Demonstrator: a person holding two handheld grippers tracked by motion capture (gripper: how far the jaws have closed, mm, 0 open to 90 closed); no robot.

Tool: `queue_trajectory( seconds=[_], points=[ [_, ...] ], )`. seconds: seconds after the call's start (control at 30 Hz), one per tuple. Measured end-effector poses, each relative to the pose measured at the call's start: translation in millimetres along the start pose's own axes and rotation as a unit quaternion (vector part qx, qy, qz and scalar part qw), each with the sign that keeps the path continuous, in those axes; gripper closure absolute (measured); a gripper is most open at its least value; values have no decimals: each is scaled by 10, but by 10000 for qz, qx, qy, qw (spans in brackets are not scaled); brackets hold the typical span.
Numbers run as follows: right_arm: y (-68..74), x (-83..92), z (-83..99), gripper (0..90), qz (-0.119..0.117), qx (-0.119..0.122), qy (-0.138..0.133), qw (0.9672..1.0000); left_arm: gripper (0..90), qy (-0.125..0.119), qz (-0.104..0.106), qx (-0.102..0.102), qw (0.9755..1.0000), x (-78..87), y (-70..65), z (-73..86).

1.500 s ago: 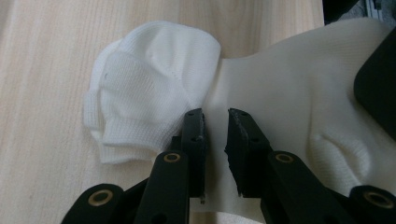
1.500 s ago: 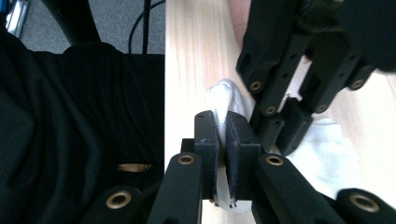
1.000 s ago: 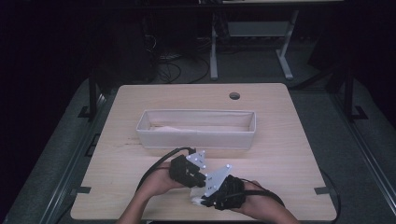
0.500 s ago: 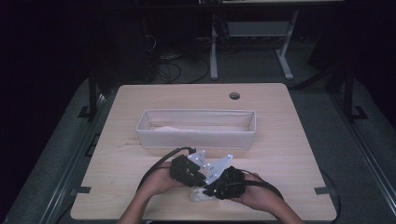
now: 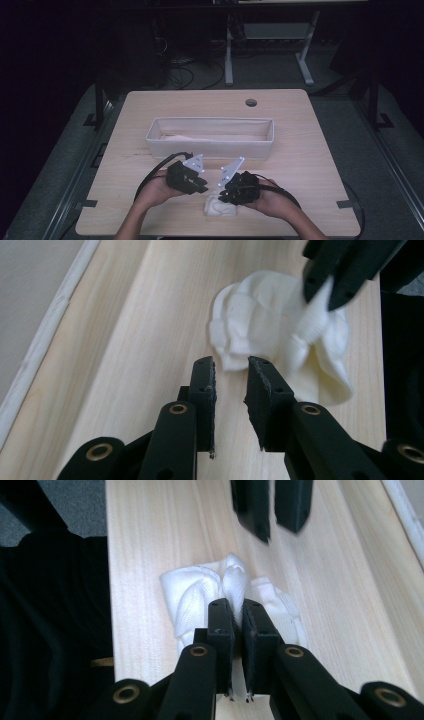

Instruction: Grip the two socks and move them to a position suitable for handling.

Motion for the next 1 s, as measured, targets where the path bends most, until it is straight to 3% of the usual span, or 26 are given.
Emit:
queue_trajectory(
  seconds=[0.27,0.63,1.0],
  points=[
    [-94,-96,35,835,28,-183,233,9996,724,28,-123,-72,9999,94,-29,81],
    [-221,-242,111,831,-42,-484,485,9976,716,-27,-209,12,9998,200,-55,217],
    [-236,-169,98,729,-60,-549,404,9977,657,-89,-255,151,9995,219,-72,351]
  ],
)
Point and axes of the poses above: each handheld gripper's, and its own axes: x roughly backward along the jaws, z roughly out of its underside, y roughly to its left, the point moved 4 cm from there along -x, roughly forward along the jaws, and after that the axes turned 1 degree about -y, right-handed, at the moved point
